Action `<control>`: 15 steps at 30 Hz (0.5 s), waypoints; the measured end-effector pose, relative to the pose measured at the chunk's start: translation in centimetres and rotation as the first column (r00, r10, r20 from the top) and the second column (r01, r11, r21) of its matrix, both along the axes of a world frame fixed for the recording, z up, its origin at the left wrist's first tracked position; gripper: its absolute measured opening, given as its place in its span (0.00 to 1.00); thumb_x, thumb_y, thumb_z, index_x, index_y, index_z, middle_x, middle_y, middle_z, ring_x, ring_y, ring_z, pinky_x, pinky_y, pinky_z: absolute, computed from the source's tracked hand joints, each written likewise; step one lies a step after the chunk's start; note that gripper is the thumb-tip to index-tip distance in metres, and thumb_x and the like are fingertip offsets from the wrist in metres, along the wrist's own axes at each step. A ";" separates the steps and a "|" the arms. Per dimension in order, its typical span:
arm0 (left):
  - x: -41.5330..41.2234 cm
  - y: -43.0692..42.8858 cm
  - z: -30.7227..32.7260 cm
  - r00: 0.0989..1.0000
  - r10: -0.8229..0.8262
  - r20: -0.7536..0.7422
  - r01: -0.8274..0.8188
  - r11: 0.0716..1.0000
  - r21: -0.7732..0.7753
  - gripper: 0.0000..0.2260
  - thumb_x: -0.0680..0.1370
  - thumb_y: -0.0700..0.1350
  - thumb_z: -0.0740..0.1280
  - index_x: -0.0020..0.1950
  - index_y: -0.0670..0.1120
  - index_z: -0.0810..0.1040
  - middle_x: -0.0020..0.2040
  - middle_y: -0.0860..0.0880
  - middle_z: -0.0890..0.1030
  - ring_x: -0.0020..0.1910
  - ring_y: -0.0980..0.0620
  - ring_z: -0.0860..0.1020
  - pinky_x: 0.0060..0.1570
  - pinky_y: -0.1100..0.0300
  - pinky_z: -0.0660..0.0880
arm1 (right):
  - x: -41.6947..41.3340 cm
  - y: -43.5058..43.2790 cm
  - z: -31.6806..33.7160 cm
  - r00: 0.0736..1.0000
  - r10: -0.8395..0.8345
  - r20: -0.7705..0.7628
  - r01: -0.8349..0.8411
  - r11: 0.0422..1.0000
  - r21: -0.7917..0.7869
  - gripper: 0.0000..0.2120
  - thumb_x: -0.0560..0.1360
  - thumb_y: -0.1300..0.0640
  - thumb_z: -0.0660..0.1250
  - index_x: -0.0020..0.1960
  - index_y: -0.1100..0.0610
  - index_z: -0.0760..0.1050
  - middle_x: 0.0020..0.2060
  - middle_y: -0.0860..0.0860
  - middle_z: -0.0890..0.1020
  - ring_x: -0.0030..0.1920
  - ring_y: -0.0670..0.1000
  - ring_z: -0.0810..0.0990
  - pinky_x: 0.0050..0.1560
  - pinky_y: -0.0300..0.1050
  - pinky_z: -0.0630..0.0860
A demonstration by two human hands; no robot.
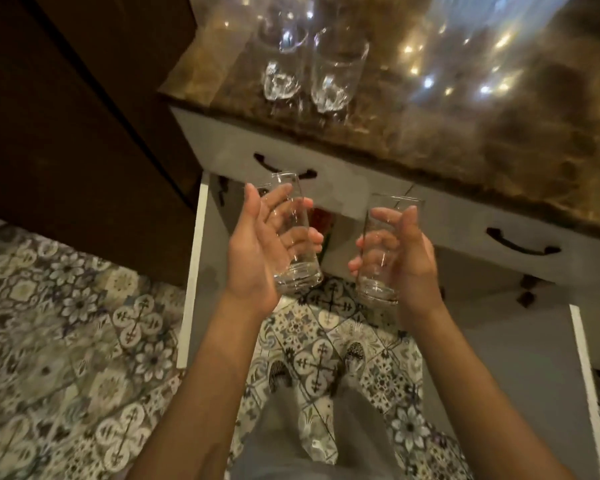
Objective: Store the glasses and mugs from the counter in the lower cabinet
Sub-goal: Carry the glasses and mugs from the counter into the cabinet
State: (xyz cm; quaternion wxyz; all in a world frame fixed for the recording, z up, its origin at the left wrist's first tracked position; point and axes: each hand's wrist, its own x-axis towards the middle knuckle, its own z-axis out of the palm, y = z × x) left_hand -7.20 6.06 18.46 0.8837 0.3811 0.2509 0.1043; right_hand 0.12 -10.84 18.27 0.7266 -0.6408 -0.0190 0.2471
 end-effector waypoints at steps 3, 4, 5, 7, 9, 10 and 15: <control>-1.3 -0.1 -2.0 0.998 0.004 -0.057 -0.002 0.999 0.034 0.30 0.80 0.64 0.54 0.70 0.43 0.73 0.54 0.45 0.83 0.40 0.45 0.80 0.42 0.52 0.79 | -0.7 0.5 -2.3 0.998 0.046 -0.040 -0.047 0.998 -0.030 0.35 0.72 0.30 0.60 0.62 0.59 0.75 0.34 0.50 0.82 0.30 0.54 0.83 0.36 0.50 0.81; -1.6 -0.2 -2.7 0.997 0.009 -0.075 -0.005 0.999 0.050 0.29 0.80 0.64 0.54 0.69 0.44 0.73 0.53 0.45 0.83 0.39 0.46 0.80 0.43 0.52 0.79 | -0.7 0.6 -3.1 0.996 0.069 -0.049 -0.072 0.996 -0.047 0.35 0.73 0.29 0.59 0.63 0.58 0.75 0.35 0.51 0.83 0.30 0.54 0.83 0.35 0.48 0.82; -1.8 -0.4 -3.4 0.996 0.013 -0.087 -0.009 0.999 0.051 0.29 0.80 0.64 0.54 0.69 0.44 0.73 0.53 0.45 0.83 0.39 0.46 0.81 0.43 0.52 0.79 | -0.6 0.7 -3.9 0.994 0.096 -0.059 -0.099 0.993 -0.063 0.37 0.72 0.28 0.59 0.63 0.58 0.75 0.36 0.53 0.83 0.31 0.54 0.83 0.34 0.48 0.82; -2.1 -0.8 -5.0 0.993 0.034 -0.109 -0.030 0.999 0.040 0.28 0.80 0.64 0.54 0.69 0.44 0.73 0.54 0.44 0.83 0.39 0.45 0.81 0.44 0.50 0.78 | -0.2 0.8 -5.8 0.986 0.142 -0.087 -0.148 0.987 -0.065 0.42 0.68 0.24 0.61 0.64 0.58 0.75 0.38 0.55 0.83 0.32 0.56 0.83 0.35 0.49 0.81; -2.1 -1.4 -7.2 0.987 0.069 -0.147 -0.059 0.996 0.065 0.29 0.79 0.64 0.55 0.69 0.44 0.73 0.56 0.43 0.83 0.40 0.45 0.81 0.45 0.49 0.78 | 0.7 0.7 -8.4 0.974 0.196 -0.112 -0.203 0.978 -0.055 0.46 0.65 0.21 0.63 0.65 0.58 0.75 0.40 0.57 0.84 0.33 0.58 0.83 0.36 0.52 0.82; -1.9 -1.8 -8.6 0.983 0.080 -0.164 -0.067 0.994 0.083 0.29 0.79 0.64 0.55 0.69 0.45 0.74 0.57 0.43 0.83 0.41 0.45 0.81 0.45 0.49 0.78 | 1.3 0.7 -10.0 0.968 0.223 -0.118 -0.231 0.972 -0.054 0.47 0.64 0.20 0.63 0.65 0.57 0.75 0.41 0.57 0.84 0.34 0.58 0.83 0.37 0.53 0.82; -0.1 -4.7 -17.3 0.969 0.144 -0.201 -0.111 0.980 0.164 0.27 0.79 0.65 0.58 0.67 0.47 0.76 0.58 0.41 0.82 0.39 0.44 0.81 0.42 0.49 0.78 | 3.9 -0.5 -19.1 0.950 0.289 -0.120 -0.295 0.955 -0.031 0.46 0.59 0.18 0.64 0.61 0.52 0.78 0.41 0.57 0.85 0.34 0.58 0.83 0.38 0.52 0.80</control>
